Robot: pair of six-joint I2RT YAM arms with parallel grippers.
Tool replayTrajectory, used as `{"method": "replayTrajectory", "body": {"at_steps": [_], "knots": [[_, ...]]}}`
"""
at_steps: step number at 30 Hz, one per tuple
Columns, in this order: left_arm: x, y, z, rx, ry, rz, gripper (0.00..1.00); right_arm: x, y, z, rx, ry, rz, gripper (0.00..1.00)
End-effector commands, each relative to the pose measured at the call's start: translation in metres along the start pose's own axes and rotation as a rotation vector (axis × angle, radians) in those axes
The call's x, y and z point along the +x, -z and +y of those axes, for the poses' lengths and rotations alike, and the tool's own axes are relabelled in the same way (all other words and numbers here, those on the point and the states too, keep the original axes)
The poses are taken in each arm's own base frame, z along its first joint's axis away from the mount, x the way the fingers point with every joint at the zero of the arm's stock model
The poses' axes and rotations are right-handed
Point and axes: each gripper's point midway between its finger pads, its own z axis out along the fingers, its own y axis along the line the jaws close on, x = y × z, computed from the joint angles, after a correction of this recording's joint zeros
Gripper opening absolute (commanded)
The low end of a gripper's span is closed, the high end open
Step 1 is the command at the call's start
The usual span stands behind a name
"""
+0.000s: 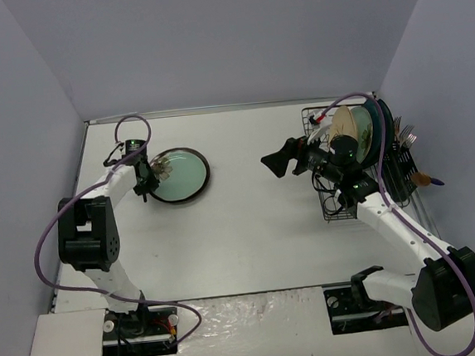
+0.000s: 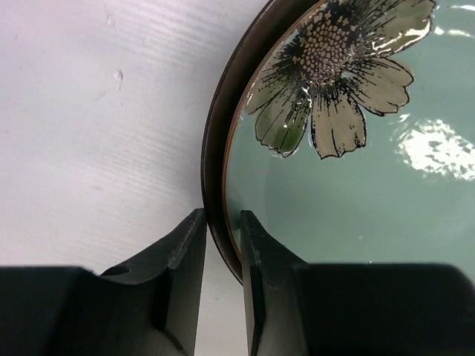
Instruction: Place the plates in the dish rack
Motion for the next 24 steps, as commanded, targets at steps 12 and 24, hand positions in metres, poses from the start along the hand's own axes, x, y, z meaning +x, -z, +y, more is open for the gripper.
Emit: {"method": "replayTrajectory", "body": {"at_steps": [12, 24], "knots": [[0.019, 0.038, 0.011, 0.019, 0.16, -0.025, 0.0, -0.021, -0.004, 0.015, -0.063, 0.036, -0.071, 1.0], [-0.01, 0.054, -0.004, 0.127, 0.367, -0.161, 0.27, -0.021, -0.003, 0.016, -0.065, 0.04, -0.068, 1.0]]}}
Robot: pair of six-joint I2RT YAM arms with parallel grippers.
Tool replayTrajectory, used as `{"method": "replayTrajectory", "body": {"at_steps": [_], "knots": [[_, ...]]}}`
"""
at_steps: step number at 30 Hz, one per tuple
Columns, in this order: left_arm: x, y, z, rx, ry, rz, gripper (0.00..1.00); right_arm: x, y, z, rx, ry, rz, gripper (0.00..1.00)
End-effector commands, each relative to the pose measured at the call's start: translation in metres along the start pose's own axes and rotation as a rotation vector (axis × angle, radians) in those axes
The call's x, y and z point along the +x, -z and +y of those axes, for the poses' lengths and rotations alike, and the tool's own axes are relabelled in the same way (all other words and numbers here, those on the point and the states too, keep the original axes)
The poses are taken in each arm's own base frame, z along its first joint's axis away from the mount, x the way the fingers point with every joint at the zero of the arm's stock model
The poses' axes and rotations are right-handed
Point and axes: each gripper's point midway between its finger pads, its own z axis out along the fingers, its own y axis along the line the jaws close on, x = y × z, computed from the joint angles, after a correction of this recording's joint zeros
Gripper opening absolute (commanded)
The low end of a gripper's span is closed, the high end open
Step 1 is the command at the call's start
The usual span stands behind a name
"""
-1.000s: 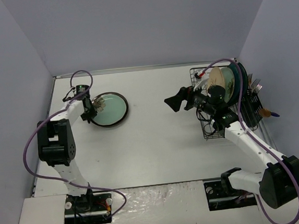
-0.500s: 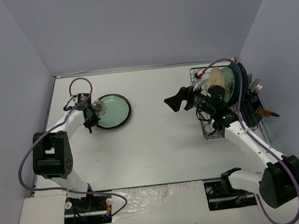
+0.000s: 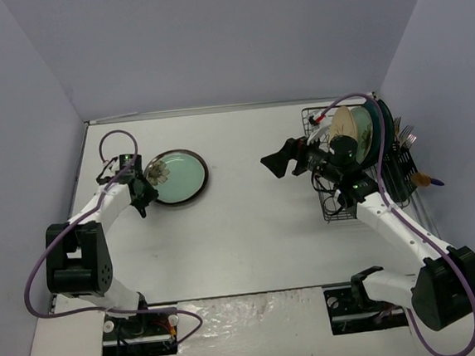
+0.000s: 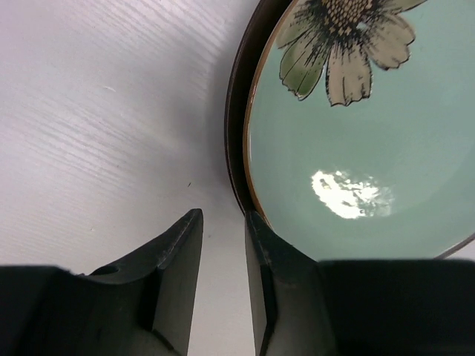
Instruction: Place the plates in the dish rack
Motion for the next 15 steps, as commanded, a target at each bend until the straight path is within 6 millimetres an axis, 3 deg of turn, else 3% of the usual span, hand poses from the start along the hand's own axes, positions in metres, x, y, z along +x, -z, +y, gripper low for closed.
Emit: {"method": "replayTrajectory", "body": {"at_steps": [1, 7, 15], "knots": [[-0.042, 0.021, -0.025, 0.117, 0.124, -0.149, 0.27, -0.023, -0.001, 0.016, -0.064, 0.051, -0.073, 1.0], [-0.051, 0.015, -0.038, 0.15, 0.085, -0.142, 0.27, -0.021, -0.001, 0.016, -0.064, 0.054, -0.07, 1.0], [-0.058, -0.002, -0.042, 0.132, 0.052, -0.13, 0.27, -0.021, 0.0, 0.016, -0.061, 0.058, -0.067, 1.0]]}}
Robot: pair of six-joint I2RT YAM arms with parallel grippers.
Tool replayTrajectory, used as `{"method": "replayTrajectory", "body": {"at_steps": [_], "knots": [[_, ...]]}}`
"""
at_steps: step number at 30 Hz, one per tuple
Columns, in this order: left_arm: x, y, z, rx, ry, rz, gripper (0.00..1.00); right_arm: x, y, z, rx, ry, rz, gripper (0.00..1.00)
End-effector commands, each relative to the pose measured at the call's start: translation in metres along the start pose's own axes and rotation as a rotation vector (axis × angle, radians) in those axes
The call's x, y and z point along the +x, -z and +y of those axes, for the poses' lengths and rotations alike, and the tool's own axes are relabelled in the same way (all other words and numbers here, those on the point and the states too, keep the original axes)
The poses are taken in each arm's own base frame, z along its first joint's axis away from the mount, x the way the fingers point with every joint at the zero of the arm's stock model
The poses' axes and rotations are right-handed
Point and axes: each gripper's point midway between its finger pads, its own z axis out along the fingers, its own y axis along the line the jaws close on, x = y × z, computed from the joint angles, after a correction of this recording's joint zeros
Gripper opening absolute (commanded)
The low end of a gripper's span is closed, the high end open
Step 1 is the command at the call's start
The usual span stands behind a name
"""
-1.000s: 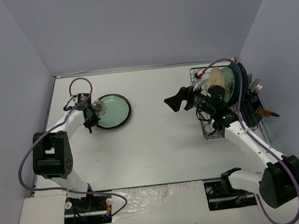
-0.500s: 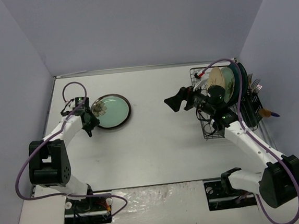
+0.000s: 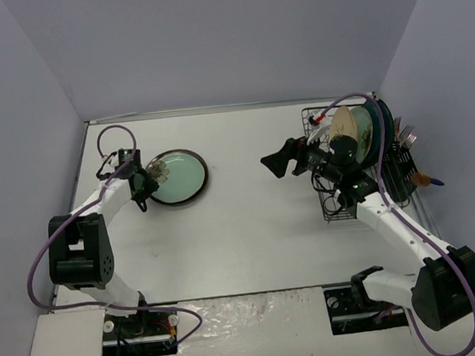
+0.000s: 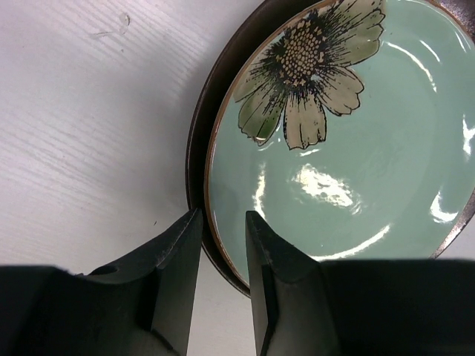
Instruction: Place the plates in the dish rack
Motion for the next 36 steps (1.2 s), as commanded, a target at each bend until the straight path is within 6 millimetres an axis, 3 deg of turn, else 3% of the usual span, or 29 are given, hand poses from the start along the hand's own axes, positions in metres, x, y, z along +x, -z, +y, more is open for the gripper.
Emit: {"method": "replayTrajectory", "body": {"at_steps": [1, 17, 25, 32, 36], "knots": [[-0.036, 0.005, -0.025, 0.072, -0.014, -0.084, 0.27, -0.021, 0.0, 0.016, -0.06, 0.056, -0.066, 1.0], [-0.014, -0.027, -0.006, -0.004, -0.018, 0.003, 0.29, -0.019, -0.001, 0.014, -0.058, 0.054, -0.063, 1.0], [-0.003, -0.041, -0.013, 0.041, -0.028, 0.043, 0.39, -0.014, -0.005, 0.013, -0.062, 0.046, -0.052, 1.0], [0.002, -0.05, -0.025, 0.105, -0.068, 0.06, 0.45, 0.003, -0.023, 0.018, -0.084, 0.003, -0.002, 1.0], [0.008, -0.055, -0.019, 0.086, -0.066, 0.076, 0.58, 0.016, -0.039, 0.024, -0.091, -0.01, 0.035, 1.0]]}}
